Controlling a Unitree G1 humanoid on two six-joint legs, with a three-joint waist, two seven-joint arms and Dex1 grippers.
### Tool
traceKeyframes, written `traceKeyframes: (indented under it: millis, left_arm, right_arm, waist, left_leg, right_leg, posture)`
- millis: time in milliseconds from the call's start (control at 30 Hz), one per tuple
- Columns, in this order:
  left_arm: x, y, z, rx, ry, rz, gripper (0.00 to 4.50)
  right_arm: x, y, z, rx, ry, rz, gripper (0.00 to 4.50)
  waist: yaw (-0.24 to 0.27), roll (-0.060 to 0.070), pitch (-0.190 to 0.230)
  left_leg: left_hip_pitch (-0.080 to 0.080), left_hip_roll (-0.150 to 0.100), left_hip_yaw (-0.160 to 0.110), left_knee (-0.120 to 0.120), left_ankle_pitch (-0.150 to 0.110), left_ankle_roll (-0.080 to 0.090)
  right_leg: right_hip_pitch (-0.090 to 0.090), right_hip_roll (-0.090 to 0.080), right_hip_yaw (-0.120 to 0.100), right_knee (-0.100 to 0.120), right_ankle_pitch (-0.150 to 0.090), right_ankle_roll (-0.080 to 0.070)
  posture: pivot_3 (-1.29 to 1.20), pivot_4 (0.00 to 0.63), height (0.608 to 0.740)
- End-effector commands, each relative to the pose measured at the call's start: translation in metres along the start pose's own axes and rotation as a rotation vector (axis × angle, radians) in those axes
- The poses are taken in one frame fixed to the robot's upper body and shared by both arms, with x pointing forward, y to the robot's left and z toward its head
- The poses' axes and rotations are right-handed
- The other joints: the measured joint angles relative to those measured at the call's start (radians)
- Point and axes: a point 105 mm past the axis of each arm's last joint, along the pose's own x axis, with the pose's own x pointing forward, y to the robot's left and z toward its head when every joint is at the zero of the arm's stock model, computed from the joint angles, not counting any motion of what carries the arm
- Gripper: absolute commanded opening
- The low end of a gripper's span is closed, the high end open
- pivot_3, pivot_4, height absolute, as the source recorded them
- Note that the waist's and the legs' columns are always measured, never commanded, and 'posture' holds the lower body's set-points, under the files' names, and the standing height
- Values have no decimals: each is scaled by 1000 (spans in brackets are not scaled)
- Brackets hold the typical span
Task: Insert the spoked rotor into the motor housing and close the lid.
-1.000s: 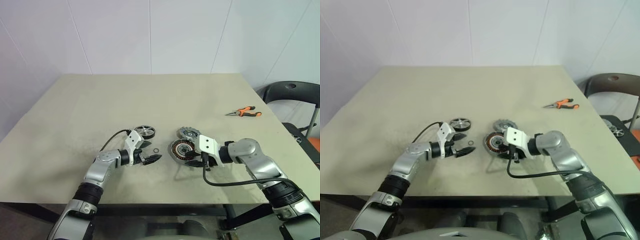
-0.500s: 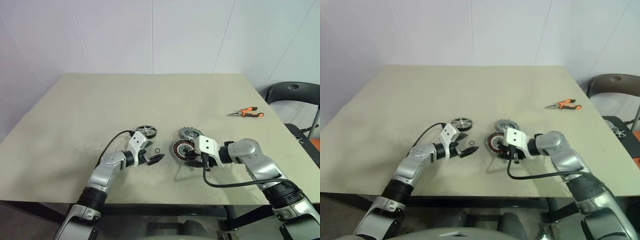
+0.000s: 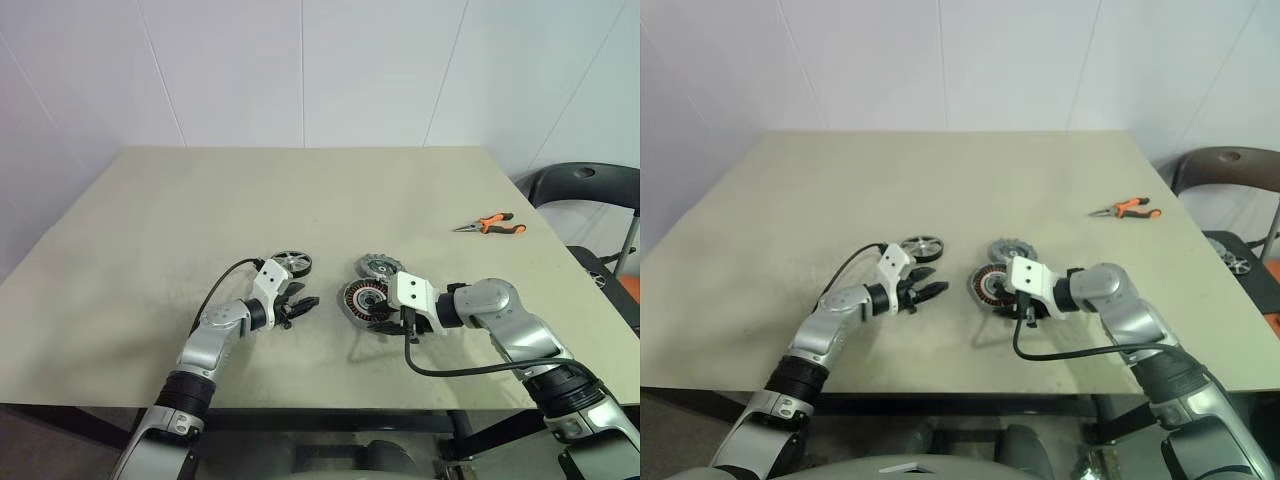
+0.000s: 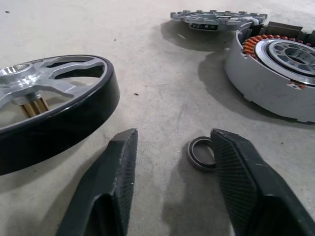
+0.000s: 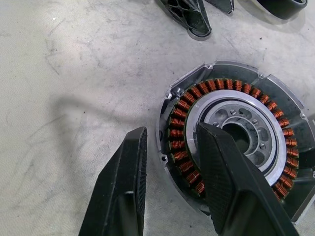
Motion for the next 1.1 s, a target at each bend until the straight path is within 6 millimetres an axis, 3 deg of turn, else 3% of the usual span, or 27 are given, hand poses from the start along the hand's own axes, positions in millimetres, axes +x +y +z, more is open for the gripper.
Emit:
traceKeyframes:
  millis: [33, 100, 233, 667, 900, 1100]
  left_arm:
    - [-4, 2, -6, -27, 35, -24, 2640]
    - [-7, -3, -4, -32, 36, -83, 2640]
    - [-9, -3, -3, -46, 50, -92, 1792]
    - [-4, -1, 18, -31, 42, -34, 1792]
    - [0, -5, 37, -43, -115, -67, 1792]
    - [1, -1, 24, -56, -118, -84, 1792]
  right_arm:
    - [-1, -7, -4, 3, 27, -29, 1678]
    - [-1, -7, -3, 2, 27, -29, 1678]
    - [0, -8, -3, 1, 27, -31, 1678]
    - [1, -5, -2, -2, 15, -31, 1678]
    - [1, -3, -1, -8, 11, -25, 1678]
    - [2, -3, -2, -13, 20, -20, 1678]
  waist:
    - [0, 0, 0]
    - [-1, 0, 0]
    - [0, 0, 0]
    - [2, 0, 0]
    - [2, -1, 1]
    - [2, 0, 0]
  left_leg:
    - [0, 0, 0, 0, 0, 0]
    - [0, 0, 0, 0, 0, 0]
    - [0, 0, 0, 0, 0, 0]
    - [-4, 0, 0, 0, 0, 0]
    - [-9, 0, 0, 1, 0, 0]
    - [-9, 0, 0, 1, 0, 0]
  right_leg:
    - [0, 0, 0, 0, 0, 0]
    - [0, 0, 0, 0, 0, 0]
    - [0, 0, 0, 0, 0, 0]
    - [-3, 0, 0, -1, 0, 0]
    - [-7, 0, 0, -1, 3, -3]
    - [-8, 0, -1, -1, 3, -4]
  posture:
    - [0, 0, 740]
    - [0, 0, 740]
    - [0, 0, 740]
    - [0, 0, 740]
    - [0, 0, 740]
    - [0, 0, 740]
